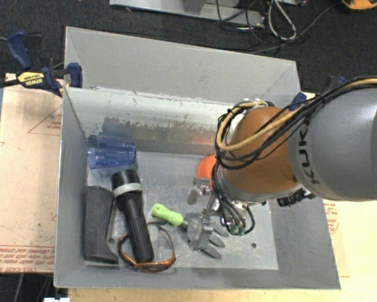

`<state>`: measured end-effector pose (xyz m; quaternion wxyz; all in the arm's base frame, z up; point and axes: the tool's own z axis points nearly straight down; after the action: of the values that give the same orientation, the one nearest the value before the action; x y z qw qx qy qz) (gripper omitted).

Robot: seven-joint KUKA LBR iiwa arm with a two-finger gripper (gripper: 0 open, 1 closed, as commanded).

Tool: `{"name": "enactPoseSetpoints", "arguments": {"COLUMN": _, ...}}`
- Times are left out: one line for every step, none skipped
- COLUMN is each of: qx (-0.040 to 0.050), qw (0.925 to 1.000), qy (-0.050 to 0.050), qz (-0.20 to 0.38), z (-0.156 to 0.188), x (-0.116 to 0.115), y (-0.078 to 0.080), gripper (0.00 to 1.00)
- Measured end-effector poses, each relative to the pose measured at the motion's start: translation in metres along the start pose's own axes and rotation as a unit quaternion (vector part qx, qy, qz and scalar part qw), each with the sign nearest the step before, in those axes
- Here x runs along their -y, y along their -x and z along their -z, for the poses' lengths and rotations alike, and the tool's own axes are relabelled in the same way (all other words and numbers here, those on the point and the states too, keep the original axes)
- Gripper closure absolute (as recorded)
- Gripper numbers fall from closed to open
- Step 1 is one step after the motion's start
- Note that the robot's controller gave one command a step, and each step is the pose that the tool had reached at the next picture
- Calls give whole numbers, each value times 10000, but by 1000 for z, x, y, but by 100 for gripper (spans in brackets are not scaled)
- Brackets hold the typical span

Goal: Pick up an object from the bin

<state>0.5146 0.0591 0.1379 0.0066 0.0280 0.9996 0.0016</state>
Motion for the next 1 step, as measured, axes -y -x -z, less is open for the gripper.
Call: {"name": "enactPoseSetpoints", "arguments": {"qx": -130, "qw": 9931, "qy": -36, "qz": -1166, "z": -40, "x": 30, "y": -2, "gripper": 0}}
